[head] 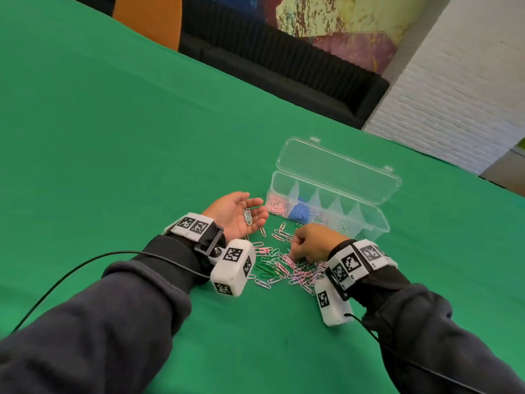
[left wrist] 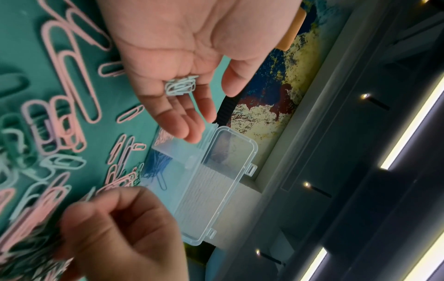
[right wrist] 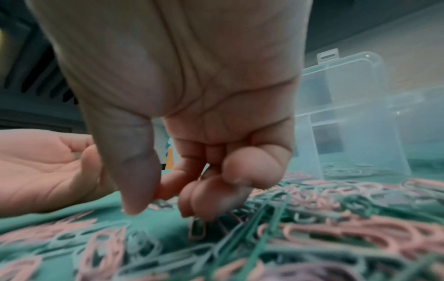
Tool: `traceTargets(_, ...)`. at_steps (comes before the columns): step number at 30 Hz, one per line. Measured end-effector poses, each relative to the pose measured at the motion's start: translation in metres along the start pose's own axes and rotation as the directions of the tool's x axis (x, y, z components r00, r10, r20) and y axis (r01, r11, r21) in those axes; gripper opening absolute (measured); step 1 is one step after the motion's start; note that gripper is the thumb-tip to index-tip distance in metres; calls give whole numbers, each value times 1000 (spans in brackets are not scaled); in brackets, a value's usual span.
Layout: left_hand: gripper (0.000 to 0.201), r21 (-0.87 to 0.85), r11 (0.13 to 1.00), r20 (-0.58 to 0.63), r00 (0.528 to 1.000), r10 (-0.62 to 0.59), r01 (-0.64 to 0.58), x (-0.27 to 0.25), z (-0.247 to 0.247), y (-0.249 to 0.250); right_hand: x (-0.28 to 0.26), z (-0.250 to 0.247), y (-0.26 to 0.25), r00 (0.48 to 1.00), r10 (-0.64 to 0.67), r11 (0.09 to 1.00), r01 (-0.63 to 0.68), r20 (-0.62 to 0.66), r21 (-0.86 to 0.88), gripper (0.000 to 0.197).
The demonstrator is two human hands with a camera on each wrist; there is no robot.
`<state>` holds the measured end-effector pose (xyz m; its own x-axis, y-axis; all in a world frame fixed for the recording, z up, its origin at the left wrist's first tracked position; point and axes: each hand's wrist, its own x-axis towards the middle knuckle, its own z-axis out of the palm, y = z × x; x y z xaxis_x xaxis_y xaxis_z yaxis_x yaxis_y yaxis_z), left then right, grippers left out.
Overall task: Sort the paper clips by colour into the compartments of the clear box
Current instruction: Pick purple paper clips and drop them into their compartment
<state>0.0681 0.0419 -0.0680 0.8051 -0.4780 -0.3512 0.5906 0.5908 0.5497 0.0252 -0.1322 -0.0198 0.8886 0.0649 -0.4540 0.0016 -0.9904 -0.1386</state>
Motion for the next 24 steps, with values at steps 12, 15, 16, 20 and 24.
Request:
traceTargets(12, 42, 25, 992, 84, 988, -127, 126, -2, 13, -18, -4, -24, -10, 944, -130, 878, 252, -304, 407, 14)
traceTargets(15, 43, -35, 992, 75, 990, -121, 124, -2, 11, -14, -4, -24, -7, 974, -109, 989, 125, -197, 74, 6)
traceTargets(16, 43, -53, 992, 64, 992, -112, 116, -1, 10, -12, -3, -20, -4, 988, -92, 995, 85, -121, -59, 11)
traceTargets(20, 41, -80, 993, 37, 996, -82, 85, 0, 5, -11, -2, -1, -5, 998, -31, 968, 43, 54, -247, 7)
traceTargets(24, 40, -72, 994, 35, 996, -76, 79, 0, 6, -11, 2, -1, -2, 998, -13, 975, 26, 61, -222, 19)
